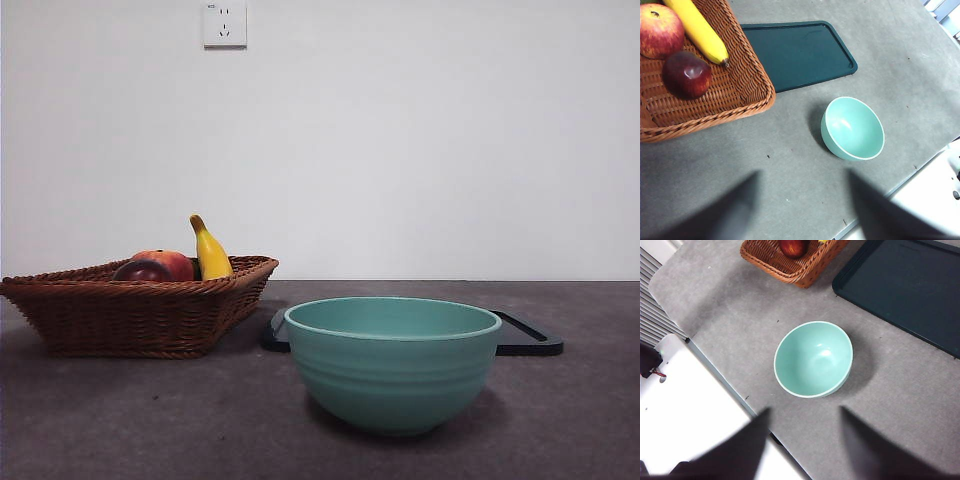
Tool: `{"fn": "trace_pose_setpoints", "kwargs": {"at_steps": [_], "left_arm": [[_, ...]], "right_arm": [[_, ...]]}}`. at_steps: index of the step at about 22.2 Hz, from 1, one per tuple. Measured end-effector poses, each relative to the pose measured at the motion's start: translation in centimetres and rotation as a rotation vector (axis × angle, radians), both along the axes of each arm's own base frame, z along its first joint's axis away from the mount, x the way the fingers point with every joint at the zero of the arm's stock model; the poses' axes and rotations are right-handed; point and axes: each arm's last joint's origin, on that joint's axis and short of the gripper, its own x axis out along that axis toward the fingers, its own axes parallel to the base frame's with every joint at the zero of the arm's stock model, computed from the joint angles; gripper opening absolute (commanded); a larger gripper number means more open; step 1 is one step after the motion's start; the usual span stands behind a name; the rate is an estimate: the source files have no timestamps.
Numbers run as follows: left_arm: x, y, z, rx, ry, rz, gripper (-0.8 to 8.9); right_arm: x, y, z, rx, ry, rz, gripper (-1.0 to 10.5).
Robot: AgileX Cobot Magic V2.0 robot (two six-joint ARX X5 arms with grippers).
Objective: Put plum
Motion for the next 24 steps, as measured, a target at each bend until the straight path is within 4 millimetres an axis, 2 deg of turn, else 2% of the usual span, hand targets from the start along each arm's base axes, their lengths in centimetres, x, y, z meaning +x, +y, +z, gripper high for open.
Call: {"fn": "trace_pose_setpoints", "kwargs": {"at_steps": [3,16,24], "left_arm": [[0.0,0.0,0.0,-0.001,0.001,0.001,4.72],[0.3,0.1,0.1,0.007,-0.002,0.047,4.72],[3.0,-0.2,0.3,-0.022,-0.019,0.088,4.68]], "right_arm": [[0.0,0.0,0.0,0.000,0.001,-0.001,3.8],[0.0,0.0,0.0,0.002,0.002,-0.003,3.8],[0.0,0.0,0.0,0.002,0.001,-0.003,3.8]]}}
